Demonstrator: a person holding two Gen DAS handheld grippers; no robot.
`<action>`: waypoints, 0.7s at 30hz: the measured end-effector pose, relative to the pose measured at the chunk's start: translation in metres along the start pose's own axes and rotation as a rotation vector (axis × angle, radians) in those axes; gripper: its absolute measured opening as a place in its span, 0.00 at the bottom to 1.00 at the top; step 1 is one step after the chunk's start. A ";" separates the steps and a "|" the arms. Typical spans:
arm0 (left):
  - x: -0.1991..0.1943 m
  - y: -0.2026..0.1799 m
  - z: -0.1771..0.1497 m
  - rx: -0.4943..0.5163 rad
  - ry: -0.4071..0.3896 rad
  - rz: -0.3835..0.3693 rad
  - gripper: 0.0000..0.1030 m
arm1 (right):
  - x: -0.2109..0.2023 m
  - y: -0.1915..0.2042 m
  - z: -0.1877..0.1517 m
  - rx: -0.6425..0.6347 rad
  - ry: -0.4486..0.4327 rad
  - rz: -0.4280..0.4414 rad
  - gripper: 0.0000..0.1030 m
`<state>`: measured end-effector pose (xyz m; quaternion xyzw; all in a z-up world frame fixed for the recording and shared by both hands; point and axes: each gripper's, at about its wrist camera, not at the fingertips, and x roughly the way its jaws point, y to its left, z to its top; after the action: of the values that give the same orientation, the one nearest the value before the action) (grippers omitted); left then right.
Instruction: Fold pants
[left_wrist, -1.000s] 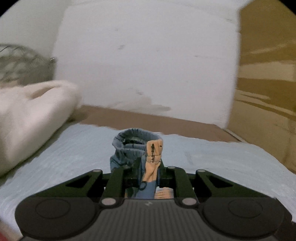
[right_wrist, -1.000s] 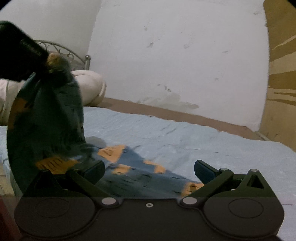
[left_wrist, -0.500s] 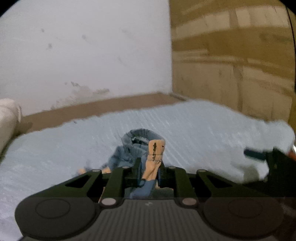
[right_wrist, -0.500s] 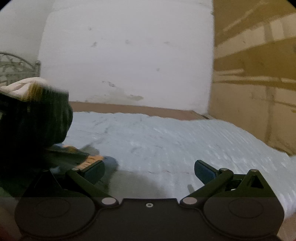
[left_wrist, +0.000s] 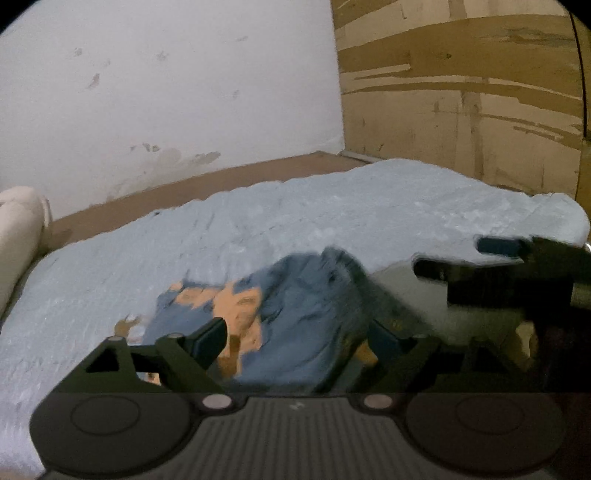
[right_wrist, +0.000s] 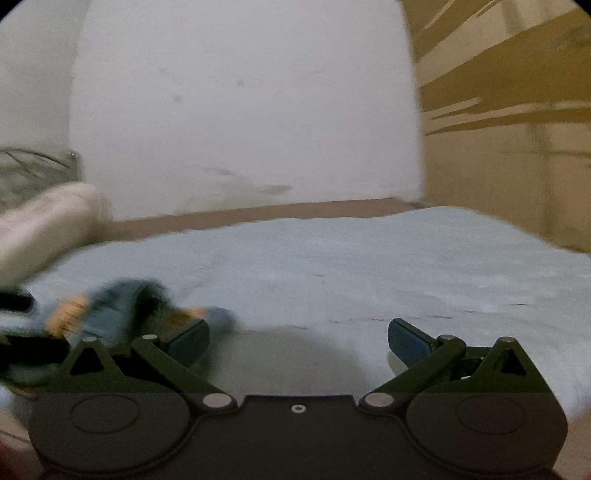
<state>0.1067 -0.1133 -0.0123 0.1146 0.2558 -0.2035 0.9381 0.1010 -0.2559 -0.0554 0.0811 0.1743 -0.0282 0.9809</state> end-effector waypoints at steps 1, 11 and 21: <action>-0.001 0.003 -0.005 -0.003 0.006 0.000 0.83 | 0.002 0.000 0.004 0.029 0.009 0.065 0.99; -0.001 -0.008 -0.015 0.041 0.010 -0.043 0.51 | 0.056 0.033 0.031 0.079 0.172 0.348 0.63; 0.008 -0.008 -0.012 0.007 0.056 -0.104 0.01 | 0.049 0.035 0.032 0.103 0.170 0.352 0.09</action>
<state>0.1048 -0.1194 -0.0273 0.1099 0.2870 -0.2495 0.9183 0.1609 -0.2279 -0.0377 0.1625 0.2381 0.1416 0.9470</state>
